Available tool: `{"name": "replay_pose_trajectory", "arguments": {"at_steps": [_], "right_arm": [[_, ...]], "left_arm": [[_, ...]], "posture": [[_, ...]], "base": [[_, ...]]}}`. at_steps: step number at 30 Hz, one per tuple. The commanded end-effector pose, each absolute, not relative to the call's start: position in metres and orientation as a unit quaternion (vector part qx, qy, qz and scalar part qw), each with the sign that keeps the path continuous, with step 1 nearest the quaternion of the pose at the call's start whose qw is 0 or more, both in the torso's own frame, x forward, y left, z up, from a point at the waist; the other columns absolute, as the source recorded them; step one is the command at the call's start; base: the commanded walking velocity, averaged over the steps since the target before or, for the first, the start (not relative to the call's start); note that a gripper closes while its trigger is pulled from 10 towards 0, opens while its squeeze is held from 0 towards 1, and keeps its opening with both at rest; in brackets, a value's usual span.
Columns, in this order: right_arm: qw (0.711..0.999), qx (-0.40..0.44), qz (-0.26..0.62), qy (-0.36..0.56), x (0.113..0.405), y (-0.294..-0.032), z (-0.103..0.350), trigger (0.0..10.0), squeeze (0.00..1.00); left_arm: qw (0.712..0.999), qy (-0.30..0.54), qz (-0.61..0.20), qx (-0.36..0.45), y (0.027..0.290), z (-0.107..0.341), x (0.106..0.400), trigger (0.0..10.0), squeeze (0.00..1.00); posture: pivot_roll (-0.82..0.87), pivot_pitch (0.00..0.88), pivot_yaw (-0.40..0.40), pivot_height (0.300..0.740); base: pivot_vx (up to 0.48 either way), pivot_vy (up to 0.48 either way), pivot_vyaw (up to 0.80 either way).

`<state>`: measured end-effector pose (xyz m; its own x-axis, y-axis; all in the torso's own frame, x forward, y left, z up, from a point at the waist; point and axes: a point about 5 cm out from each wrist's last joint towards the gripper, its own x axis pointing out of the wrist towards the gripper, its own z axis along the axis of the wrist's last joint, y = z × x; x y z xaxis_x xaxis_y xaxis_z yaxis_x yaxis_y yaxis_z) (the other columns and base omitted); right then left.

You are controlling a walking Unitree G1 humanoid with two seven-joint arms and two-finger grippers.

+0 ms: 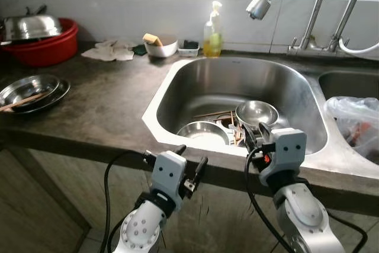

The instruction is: Kitchen organization

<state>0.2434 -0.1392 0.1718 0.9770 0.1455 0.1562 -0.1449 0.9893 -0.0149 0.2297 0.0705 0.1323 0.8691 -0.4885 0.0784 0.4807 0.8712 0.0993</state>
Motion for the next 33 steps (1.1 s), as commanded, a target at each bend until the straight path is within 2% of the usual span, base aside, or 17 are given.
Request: {"name": "replay_pose_trajectory", "arguments": {"at_steps": [1, 33], "right_arm": [[0.994, 0.0, 0.078, -0.081, 0.2444, -0.136, 0.174, 10.0, 0.0], [0.995, -0.004, 0.065, -0.08, 0.2511, -0.1362, 0.1754, 10.0, 0.0]], "left_arm": [[0.967, -0.046, -0.246, 0.042, 0.0717, 0.1305, 0.2291, 10.0, 0.0], [0.969, -0.046, -0.239, 0.045, 0.0719, 0.1312, 0.2298, 10.0, 0.0]], "posture": [[-0.04, 0.017, 0.021, 0.74], [-0.04, 0.031, 0.022, 0.74]], "base": [[-0.304, 0.0, 0.0], [-0.3, 0.0, 0.0]]}}
